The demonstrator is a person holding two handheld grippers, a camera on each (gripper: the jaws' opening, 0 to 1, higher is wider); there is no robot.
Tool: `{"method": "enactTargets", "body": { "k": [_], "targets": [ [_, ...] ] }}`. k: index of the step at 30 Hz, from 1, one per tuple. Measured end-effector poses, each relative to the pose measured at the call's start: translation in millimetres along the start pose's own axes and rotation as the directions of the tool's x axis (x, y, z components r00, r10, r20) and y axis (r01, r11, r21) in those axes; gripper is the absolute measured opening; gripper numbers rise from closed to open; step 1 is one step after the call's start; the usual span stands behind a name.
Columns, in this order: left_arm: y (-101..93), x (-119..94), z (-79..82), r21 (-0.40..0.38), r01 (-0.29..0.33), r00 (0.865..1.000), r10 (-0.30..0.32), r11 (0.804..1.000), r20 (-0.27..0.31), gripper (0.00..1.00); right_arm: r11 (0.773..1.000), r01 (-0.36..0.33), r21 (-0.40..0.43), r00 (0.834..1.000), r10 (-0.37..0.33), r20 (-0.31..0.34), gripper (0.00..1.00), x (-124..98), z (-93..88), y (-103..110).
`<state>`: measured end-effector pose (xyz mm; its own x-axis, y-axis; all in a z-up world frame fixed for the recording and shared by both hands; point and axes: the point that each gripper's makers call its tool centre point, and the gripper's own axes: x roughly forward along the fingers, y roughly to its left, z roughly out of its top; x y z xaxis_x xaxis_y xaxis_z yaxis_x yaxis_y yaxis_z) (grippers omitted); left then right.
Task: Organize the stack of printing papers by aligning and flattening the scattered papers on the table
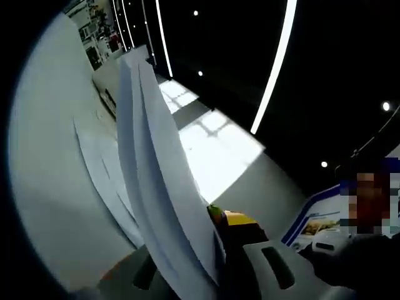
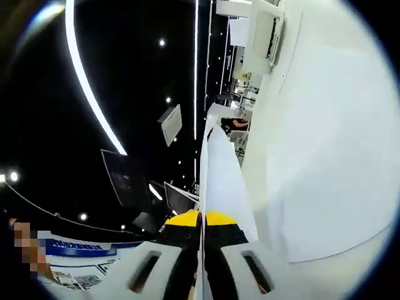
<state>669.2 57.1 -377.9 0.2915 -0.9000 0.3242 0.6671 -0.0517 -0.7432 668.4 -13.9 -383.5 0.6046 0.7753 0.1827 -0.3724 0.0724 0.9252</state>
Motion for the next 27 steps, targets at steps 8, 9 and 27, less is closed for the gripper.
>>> {"method": "enactTargets", "body": {
  "k": [8, 9, 27],
  "targets": [
    [1.9, -1.3, 1.3, 0.001, -0.001, 1.000, 0.001, 1.000, -0.001, 0.14, 0.998, 0.012, -0.062, 1.000, -0.011, 0.008, 0.00, 0.0, -1.2, 2.1],
    [1.9, -1.2, 1.3, 0.000, -0.002, 1.000, 0.002, 1.000, -0.001, 0.14, 0.997, 0.015, -0.071, 1.000, -0.014, 0.014, 0.00, -0.1, -1.3, 2.2],
    [3.7, -1.9, 0.1, 0.005, -0.010, 1.000, 0.010, 1.000, -0.007, 0.12, 0.981, 0.034, -0.189, 0.998, -0.024, 0.054, 0.00, 1.7, -7.6, 4.6]
  ]
}}
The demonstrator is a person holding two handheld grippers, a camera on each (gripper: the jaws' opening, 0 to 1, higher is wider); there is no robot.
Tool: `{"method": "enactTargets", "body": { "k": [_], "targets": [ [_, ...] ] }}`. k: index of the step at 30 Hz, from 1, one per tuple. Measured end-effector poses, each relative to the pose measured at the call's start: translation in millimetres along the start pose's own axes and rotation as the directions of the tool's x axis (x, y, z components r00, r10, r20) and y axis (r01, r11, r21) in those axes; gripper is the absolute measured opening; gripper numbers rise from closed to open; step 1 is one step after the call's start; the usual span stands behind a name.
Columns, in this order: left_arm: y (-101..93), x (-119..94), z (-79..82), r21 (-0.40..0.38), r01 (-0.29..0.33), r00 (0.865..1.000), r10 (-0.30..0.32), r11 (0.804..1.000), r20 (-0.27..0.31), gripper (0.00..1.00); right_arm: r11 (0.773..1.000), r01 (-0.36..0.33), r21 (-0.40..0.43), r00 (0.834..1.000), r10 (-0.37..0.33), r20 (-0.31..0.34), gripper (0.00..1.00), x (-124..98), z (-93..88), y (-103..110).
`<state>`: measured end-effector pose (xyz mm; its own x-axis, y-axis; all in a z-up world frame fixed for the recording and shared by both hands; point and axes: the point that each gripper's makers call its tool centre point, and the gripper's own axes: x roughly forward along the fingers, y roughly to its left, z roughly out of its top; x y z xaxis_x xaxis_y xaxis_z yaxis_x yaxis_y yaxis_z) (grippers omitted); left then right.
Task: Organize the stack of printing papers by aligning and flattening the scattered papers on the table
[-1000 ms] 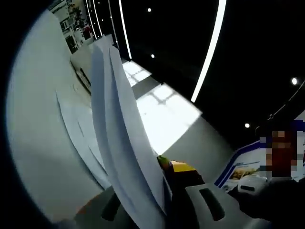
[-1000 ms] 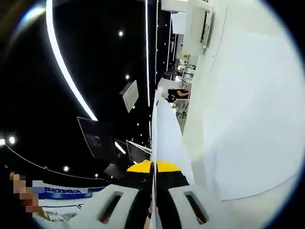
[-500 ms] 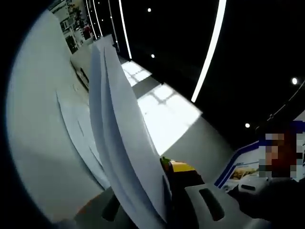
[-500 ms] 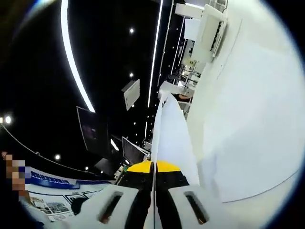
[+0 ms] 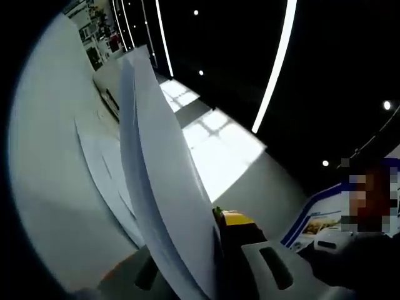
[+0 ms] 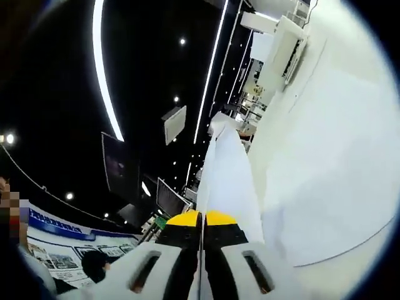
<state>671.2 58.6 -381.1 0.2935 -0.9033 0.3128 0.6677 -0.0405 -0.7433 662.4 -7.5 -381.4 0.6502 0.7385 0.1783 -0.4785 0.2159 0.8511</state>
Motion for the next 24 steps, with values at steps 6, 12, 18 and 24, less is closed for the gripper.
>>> {"method": "enactTargets", "body": {
  "k": [6, 12, 18, 24],
  "targets": [
    [1.9, -0.6, -0.8, 0.018, -0.008, 1.000, 0.008, 1.000, -0.007, 0.08, 0.990, -0.001, -0.138, 0.999, -0.005, -0.039, 0.05, 3.8, -7.7, 5.1],
    [1.0, 0.1, -2.6, 0.041, -0.009, 1.000, 0.009, 0.999, -0.011, 0.06, 0.978, -0.016, -0.207, 0.999, 0.006, -0.048, 0.11, 6.7, -12.0, 12.7],
    [2.1, -1.6, 1.1, 0.043, -0.015, 1.000, 0.015, 0.999, 0.004, 0.06, 0.957, -0.001, -0.289, 1.000, -0.007, -0.024, 0.17, 3.7, -4.1, 13.1],
    [0.0, -0.3, -0.1, 0.037, -0.015, 1.000, 0.015, 0.999, 0.007, 0.06, 0.899, 0.027, -0.437, 1.000, -0.027, 0.008, 0.22, -4.6, 19.3, 16.6]
  ]
}}
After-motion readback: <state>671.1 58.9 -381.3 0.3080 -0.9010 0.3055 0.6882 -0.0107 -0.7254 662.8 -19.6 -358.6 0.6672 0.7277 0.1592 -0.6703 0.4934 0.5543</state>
